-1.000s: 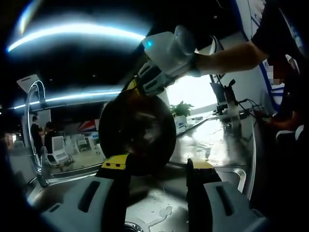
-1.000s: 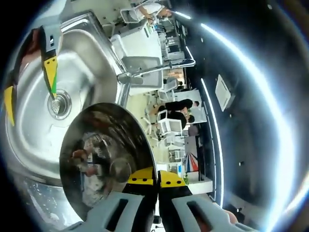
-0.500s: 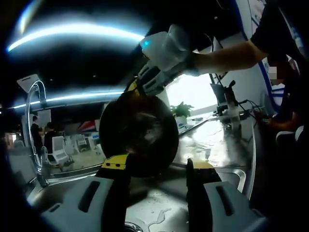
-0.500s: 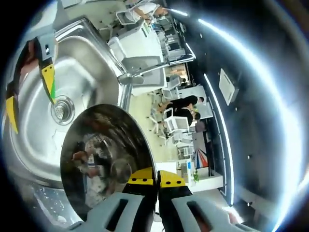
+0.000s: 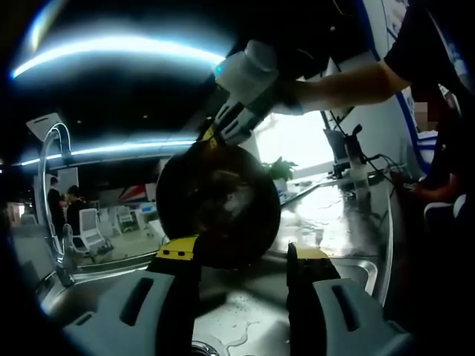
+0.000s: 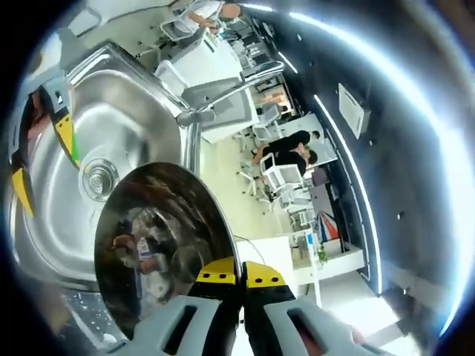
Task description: Pick up bowl with dirty water move over sink pour dirty water into sink return bowl to place
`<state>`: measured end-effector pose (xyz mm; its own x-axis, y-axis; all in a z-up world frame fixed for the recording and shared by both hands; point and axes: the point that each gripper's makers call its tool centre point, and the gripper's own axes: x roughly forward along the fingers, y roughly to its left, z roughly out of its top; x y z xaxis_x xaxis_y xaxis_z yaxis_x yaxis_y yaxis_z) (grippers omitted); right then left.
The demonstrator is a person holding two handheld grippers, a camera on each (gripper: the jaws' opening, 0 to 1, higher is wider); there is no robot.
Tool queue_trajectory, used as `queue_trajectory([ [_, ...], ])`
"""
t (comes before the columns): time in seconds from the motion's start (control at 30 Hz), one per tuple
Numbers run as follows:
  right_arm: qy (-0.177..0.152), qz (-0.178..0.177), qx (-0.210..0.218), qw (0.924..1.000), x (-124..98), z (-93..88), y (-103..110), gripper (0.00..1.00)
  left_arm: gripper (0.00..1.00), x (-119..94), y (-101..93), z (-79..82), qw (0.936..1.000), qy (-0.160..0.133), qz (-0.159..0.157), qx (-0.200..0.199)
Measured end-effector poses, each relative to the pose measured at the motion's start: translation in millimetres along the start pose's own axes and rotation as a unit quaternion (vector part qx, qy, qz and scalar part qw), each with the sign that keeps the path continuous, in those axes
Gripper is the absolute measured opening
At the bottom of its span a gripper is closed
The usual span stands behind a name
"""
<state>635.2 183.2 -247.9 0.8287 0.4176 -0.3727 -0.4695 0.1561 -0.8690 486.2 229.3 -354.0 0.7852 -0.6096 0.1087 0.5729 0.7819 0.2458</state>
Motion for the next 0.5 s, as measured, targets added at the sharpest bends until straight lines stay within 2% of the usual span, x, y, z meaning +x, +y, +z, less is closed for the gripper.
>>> queue_trajectory([
  [0.13,0.01,0.026,0.055,0.9981,3,-9.5,-2,0.0,0.4,0,0.0,0.2,1.0,0.0,0.0,-0.001],
  [0.33,0.02,0.03,0.083,0.9959,-3,-23.4,-5,0.0,0.4,0,0.0,-0.5,1.0,0.001,0.0,-0.002],
  [0.5,0.04,0.045,0.127,0.9901,-3,-41.7,-5,0.0,0.4,0,-0.5,0.2,1.0,0.001,0.001,0.002],
])
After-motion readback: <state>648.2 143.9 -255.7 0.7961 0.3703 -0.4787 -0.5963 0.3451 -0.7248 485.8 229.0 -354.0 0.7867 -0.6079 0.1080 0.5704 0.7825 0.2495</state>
